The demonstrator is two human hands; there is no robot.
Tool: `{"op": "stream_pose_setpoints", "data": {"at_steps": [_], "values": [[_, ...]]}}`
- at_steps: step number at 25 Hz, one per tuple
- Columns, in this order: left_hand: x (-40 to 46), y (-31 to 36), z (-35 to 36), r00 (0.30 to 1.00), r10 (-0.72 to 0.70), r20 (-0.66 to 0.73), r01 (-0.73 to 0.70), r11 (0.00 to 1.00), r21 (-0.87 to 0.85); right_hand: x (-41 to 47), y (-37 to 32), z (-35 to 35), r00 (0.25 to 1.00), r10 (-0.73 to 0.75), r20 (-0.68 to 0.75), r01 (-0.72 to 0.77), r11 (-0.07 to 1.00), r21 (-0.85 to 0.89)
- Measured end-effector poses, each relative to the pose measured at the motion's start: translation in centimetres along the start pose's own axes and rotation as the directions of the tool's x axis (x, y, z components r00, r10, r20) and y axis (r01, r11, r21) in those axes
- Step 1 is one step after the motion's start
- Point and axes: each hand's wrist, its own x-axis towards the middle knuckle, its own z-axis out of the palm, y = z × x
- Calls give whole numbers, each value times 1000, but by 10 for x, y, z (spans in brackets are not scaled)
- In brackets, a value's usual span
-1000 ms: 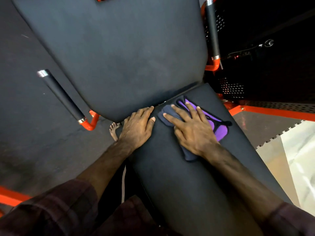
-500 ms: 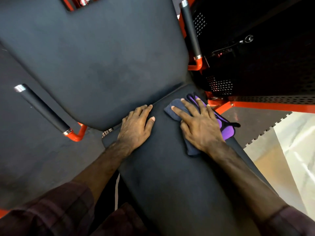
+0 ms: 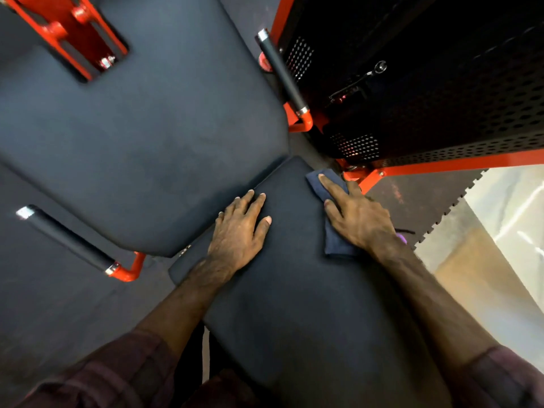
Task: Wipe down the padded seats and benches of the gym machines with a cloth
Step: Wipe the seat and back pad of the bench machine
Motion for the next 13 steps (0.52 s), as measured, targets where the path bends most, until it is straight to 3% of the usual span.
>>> {"op": "stream_pose_setpoints", "data": {"at_steps": [3,7,13], "values": [[12,22,0,995,97,26,-98,994,43,10,2,-3,999,49,-7,-48,998,50],[26,34,-2,985,169,40,-172,983,70,58,-12,-1,997,46,63,-63,953,298],[37,76,-21,917,344,201,-375,916,145,-39,51,-2,984,167,61,-178,926,333]]}}
